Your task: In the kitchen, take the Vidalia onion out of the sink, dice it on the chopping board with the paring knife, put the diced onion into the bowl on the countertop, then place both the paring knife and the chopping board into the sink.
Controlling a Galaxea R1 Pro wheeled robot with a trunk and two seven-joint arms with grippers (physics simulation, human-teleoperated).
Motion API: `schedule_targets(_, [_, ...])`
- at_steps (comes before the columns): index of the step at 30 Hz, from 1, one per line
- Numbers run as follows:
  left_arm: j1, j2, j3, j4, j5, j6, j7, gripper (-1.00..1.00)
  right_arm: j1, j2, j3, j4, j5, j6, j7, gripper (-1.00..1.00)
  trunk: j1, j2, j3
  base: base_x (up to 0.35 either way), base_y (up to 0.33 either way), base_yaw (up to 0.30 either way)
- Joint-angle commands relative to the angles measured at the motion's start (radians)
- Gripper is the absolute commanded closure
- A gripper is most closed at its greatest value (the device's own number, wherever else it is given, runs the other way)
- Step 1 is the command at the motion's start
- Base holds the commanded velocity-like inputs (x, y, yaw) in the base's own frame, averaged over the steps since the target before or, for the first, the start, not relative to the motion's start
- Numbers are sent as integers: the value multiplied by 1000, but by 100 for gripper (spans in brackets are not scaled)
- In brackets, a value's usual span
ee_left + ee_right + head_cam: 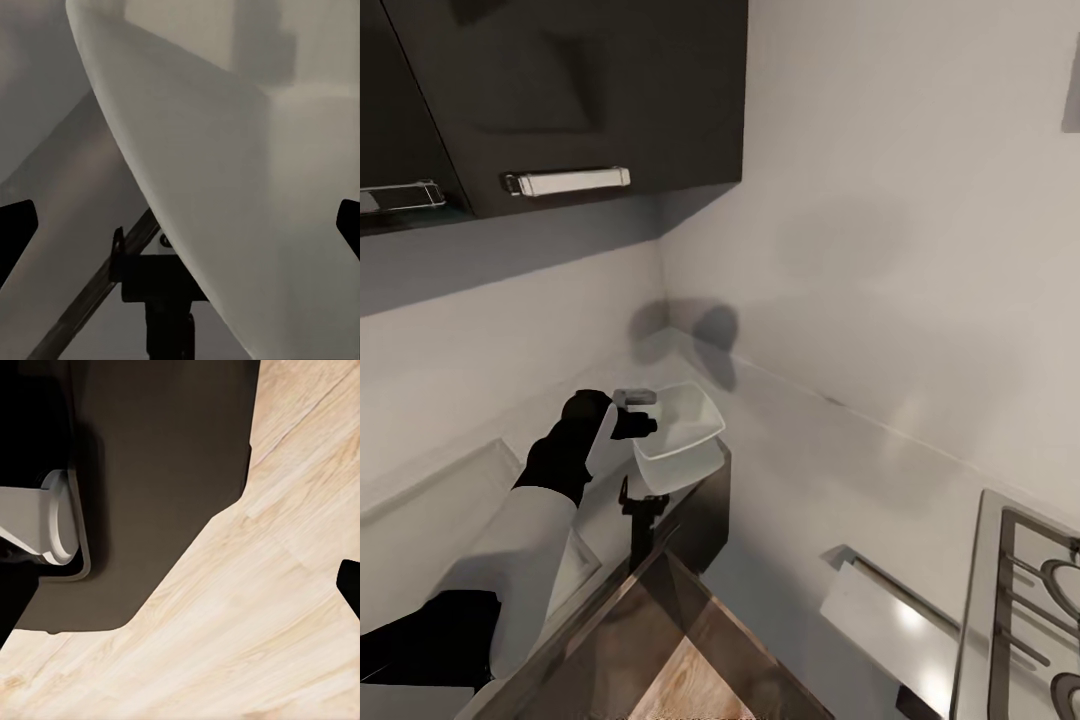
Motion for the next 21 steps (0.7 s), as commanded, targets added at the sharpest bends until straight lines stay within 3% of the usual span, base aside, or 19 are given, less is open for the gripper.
schedule_targets(1, [-1, -1, 2, -1, 0, 4, 3, -100, -1, 0, 8, 1, -5, -4, 1, -100, 0, -2, -3, 0, 0, 0])
schedule_targets(21, [-1, -1, 2, -1, 0, 4, 3, -100, -1, 0, 8, 1, -5, -4, 1, -100, 0, -2, -35, 0, 0, 0])
